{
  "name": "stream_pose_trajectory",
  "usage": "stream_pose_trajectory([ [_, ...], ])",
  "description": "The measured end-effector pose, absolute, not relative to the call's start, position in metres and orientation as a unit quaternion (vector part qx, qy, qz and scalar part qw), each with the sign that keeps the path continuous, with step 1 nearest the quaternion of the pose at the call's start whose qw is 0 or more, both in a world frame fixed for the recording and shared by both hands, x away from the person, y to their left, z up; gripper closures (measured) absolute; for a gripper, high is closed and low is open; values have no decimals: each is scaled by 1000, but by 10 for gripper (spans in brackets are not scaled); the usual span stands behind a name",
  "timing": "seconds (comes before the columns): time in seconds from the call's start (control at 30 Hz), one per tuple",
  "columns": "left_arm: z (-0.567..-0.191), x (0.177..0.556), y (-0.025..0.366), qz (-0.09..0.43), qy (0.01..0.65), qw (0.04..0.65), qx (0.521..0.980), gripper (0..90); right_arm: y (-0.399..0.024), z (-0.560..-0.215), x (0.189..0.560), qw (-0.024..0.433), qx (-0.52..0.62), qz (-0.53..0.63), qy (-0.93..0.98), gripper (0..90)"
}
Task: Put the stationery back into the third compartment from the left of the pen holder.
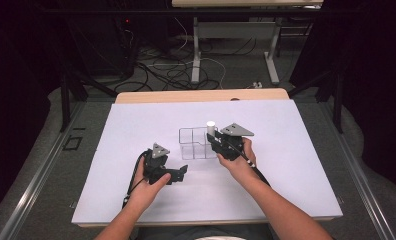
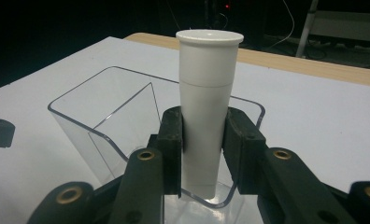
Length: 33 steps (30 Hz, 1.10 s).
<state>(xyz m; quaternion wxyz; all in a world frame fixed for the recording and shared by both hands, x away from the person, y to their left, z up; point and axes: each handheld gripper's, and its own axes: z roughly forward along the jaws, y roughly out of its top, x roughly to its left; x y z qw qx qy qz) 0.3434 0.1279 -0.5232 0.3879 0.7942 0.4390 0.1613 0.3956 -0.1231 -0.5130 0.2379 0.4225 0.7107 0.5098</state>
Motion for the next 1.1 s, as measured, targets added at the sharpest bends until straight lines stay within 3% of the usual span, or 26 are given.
stream_pose_trajectory([
  [0.47, -523, 346, 134, 164, 446, 391, 788, 4, -140, -500, 383, 235, 404, 532, 706, 357],
  [0.93, -520, 346, 139, 172, 459, 393, 778, 4, -163, -491, 371, 268, 380, 514, 721, 171],
  [1.1, -518, 345, 142, 175, 462, 393, 776, 4, -175, -489, 367, 277, 372, 512, 723, 148],
])
